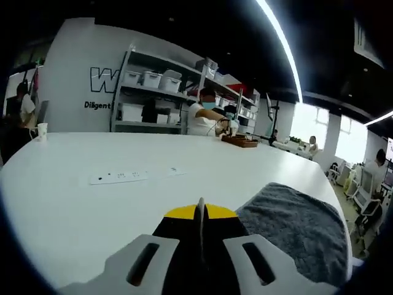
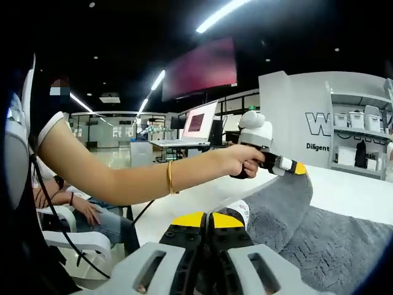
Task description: Open the folded towel by lifting each exposed corner and separating the folded layers until the towel lies flat within the target outline without major curled edges
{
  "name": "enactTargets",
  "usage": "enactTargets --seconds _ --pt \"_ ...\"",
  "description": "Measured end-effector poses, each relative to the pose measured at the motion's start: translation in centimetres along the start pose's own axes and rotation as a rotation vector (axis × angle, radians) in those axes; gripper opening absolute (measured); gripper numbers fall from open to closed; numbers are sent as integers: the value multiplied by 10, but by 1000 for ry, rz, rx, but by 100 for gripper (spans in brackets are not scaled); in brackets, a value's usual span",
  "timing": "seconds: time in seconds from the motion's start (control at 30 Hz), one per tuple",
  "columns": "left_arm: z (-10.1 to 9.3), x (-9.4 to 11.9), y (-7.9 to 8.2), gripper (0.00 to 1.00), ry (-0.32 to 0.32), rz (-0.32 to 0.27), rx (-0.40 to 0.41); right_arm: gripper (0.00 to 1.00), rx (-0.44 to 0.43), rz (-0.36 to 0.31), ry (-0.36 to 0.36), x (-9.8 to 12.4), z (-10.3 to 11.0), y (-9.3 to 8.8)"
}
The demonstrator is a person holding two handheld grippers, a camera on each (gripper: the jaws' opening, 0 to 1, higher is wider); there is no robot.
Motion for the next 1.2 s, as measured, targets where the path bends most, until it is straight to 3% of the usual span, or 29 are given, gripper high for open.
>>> enactTargets --seconds 0.3,0.47,0.7,1.2 --pt "33 27 4 2 87 -25 -104 0 11 -27 66 -26 7 6" --pt "56 44 6 2 125 -32 -111 0 -2 -56 117 -46 13 7" --pt "74 57 11 2 150 -41 -153 0 -44 -87 163 -67 16 9" --pt "115 83 16 2 210 -23 -180 0 -99 -146 231 -68 26 12"
Point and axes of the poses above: the point that each gripper's makers call its tool centre point, and the gripper's own axes: x roughly backward along the fingers, z roughly to its left, y roughly out of its top, the point moved 8 cm from there along x, roughly backward along the fingers, and after that the axes turned 14 degrees about y, right-handed, at the moved point
